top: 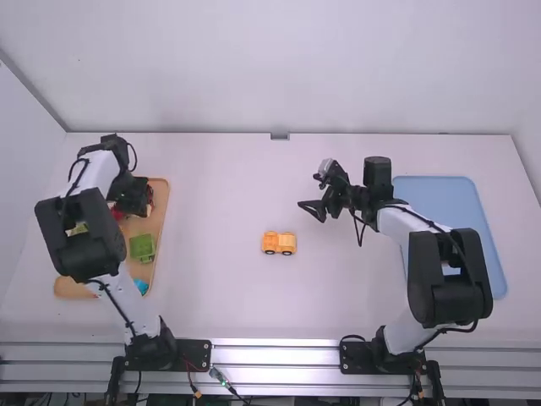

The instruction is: Assemble lego blocks to make yellow taxi

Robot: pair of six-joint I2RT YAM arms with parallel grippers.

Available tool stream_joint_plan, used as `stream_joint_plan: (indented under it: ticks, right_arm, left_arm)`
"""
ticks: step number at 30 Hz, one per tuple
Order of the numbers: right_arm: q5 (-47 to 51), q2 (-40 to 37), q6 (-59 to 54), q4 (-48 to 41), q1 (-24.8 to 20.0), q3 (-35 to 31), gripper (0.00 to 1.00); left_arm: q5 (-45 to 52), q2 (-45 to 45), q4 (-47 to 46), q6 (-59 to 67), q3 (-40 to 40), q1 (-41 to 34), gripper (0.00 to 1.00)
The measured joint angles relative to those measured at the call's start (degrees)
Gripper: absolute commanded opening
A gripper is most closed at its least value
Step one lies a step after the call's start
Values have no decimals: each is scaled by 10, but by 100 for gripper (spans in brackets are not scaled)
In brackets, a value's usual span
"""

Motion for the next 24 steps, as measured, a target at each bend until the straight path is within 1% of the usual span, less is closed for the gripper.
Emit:
stream_joint_plan:
  ticks: [2, 5, 6, 9, 11, 12, 17, 19, 24]
  right_arm:
    - [0, 0, 0, 0, 0, 0, 99]
    - [0, 0, -1, 0, 0, 0, 99]
    - [0, 0, 0, 0, 0, 0, 99]
    - [0, 0, -1, 0, -4, 0, 99]
    - [0, 0, -2, 0, -8, 0, 99]
    - [0, 0, -2, 0, -11, 0, 99]
    - [0, 0, -2, 1, -21, 0, 99]
    - [0, 0, 0, 1, -25, 0, 99]
    - [0, 0, -2, 1, -26, 0, 99]
  left_arm:
    - [-6, -1, 15, -8, -8, -26, 2]
    - [-11, -14, 40, -30, -45, -98, 2]
    - [-11, -18, 41, -37, -52, -110, 2]
    - [-11, -47, 45, -89, -93, -185, 2]
    - [-11, -58, 64, -106, -107, -221, 2]
    - [-10, -64, 87, -120, -117, -255, 2]
    - [-1, -65, 138, -168, -148, -332, 2]
    - [-1, -65, 133, -213, -169, -370, 2]
    - [2, -65, 74, -315, -186, -412, 3]
